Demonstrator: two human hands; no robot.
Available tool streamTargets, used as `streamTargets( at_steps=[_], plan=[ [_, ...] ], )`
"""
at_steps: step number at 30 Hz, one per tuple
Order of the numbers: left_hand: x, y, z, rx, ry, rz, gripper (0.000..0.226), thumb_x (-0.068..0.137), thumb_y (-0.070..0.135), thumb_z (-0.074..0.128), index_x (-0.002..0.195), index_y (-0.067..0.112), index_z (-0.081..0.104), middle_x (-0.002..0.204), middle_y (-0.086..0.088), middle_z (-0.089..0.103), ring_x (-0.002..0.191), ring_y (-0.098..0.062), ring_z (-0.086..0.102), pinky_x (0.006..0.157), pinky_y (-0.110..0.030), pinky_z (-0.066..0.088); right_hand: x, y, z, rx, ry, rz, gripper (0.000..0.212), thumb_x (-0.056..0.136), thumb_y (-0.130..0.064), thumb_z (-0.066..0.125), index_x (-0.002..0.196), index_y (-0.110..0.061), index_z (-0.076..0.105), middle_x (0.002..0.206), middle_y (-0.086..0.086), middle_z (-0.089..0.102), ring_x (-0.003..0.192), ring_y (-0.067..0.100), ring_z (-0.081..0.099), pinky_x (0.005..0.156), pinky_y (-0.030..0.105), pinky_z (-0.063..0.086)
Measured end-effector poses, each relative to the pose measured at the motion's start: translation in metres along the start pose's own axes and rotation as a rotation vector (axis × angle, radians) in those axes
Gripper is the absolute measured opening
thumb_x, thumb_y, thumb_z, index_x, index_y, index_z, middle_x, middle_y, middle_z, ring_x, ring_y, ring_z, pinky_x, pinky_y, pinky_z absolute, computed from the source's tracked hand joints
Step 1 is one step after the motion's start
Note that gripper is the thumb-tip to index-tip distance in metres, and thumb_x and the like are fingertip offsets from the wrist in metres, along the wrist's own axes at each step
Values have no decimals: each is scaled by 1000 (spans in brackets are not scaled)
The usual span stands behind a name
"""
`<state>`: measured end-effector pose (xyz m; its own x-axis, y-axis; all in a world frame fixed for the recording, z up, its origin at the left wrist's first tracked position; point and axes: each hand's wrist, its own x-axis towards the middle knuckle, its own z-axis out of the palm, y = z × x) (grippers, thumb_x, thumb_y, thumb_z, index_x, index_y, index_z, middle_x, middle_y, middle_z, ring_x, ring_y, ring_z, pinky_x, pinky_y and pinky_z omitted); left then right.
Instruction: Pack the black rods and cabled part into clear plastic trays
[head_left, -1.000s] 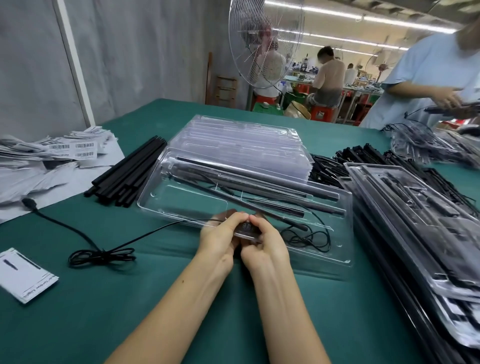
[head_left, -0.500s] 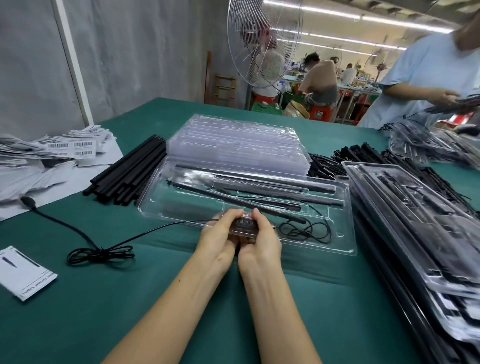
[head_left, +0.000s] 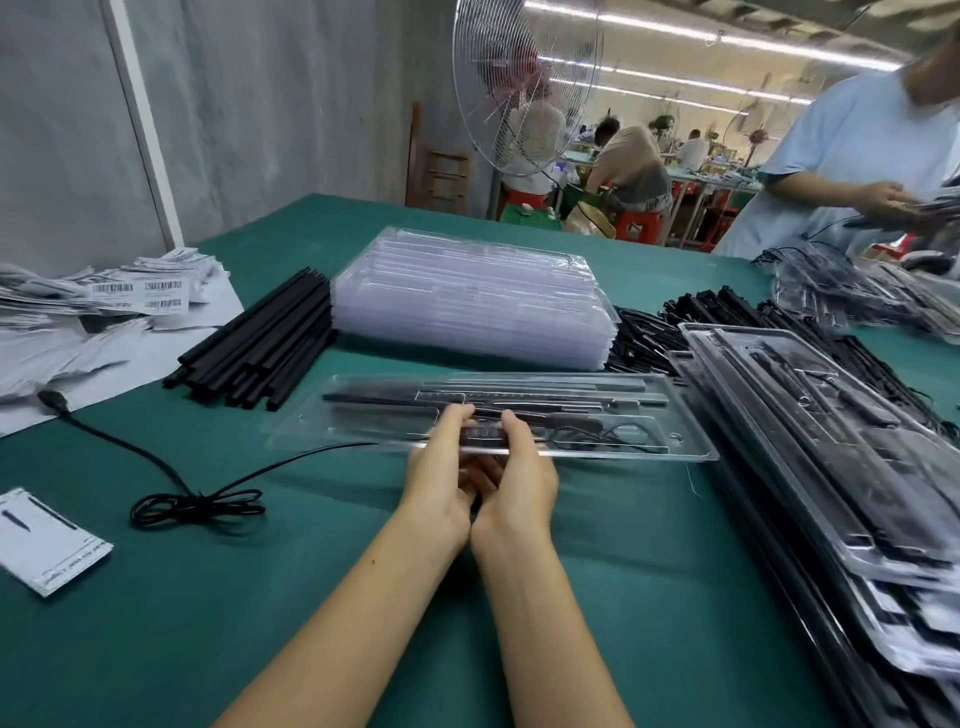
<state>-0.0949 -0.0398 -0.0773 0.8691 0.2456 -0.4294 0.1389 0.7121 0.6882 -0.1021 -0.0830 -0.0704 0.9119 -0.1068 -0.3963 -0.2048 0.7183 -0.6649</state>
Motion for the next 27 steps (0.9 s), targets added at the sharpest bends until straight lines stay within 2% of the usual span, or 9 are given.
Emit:
streamTargets(
  at_steps=[5, 10, 14, 16, 18, 20, 23, 26, 27],
  plan=[
    [2, 2, 1, 67, -6, -5, 17, 84, 21, 63, 75, 16, 49, 42, 2, 51, 28, -9, 43, 32, -11, 27, 1, -2, -3, -121, 37, -18, 13, 85, -13, 62, 78, -8, 52, 41, -1, 53, 32, 11, 50, 33, 17, 34],
    [6, 6, -4, 161, -2, -49, 12, 83, 13, 66, 90, 10, 57, 58, -8, 57, 31, -11, 45, 33, -12, 31, 1, -8, -9, -180, 42, 71, 7, 87, -12, 60, 82, -11, 55, 63, 3, 52, 47, 13, 51, 41, 21, 37],
    [7, 10, -7, 92, -38, -125, 9, 86, 9, 63, 79, 8, 58, 61, -9, 60, 40, -15, 53, 33, -13, 35, 0, -8, -8, -130, 22, 105, 9, 86, -6, 59, 80, -13, 60, 69, 0, 58, 56, 13, 50, 50, 22, 37],
    [7, 11, -10, 52, -64, -130, 9, 89, 9, 59, 80, 6, 59, 65, -9, 60, 46, -17, 57, 34, -14, 38, -1, -7, -6, -135, 1, 114, 12, 85, -5, 60, 78, -14, 62, 65, -3, 60, 55, 11, 49, 51, 21, 35],
    [8, 11, -11, 31, -83, -117, 13, 90, 7, 56, 77, 5, 57, 56, -8, 59, 39, -15, 56, 34, -15, 38, -1, -6, -4, -141, 13, 99, 14, 83, -5, 61, 72, -14, 60, 55, -6, 59, 50, 10, 49, 48, 20, 33],
    [7, 9, -11, 34, -109, -96, 13, 90, 6, 56, 78, 2, 57, 54, -7, 56, 36, -13, 54, 33, -15, 37, -1, -4, -4, -145, 18, 73, 13, 82, -3, 62, 73, -12, 59, 54, -4, 58, 47, 9, 49, 44, 19, 31],
    [6, 9, -13, 68, -154, -35, 8, 91, 7, 57, 92, 1, 61, 69, -9, 57, 44, -12, 57, 38, -17, 42, 1, -4, -5, -114, -20, 86, 11, 84, -2, 63, 76, -10, 60, 62, 0, 61, 47, 9, 51, 45, 17, 33],
    [5, 10, -15, 64, -177, 14, 23, 92, 8, 56, 110, -6, 59, 97, -22, 64, 73, -21, 64, 55, -23, 50, 2, -6, -5, -48, -65, 123, 16, 85, 0, 61, 78, -14, 57, 70, 1, 60, 56, 10, 53, 51, 18, 36],
    [4, 10, -15, 62, -176, 27, 22, 92, 7, 56, 108, -7, 59, 98, -23, 63, 75, -22, 64, 57, -24, 52, 3, -7, -6, -34, -76, 128, 18, 85, 0, 60, 77, -15, 56, 72, 2, 59, 59, 10, 52, 54, 18, 36]
  ],
)
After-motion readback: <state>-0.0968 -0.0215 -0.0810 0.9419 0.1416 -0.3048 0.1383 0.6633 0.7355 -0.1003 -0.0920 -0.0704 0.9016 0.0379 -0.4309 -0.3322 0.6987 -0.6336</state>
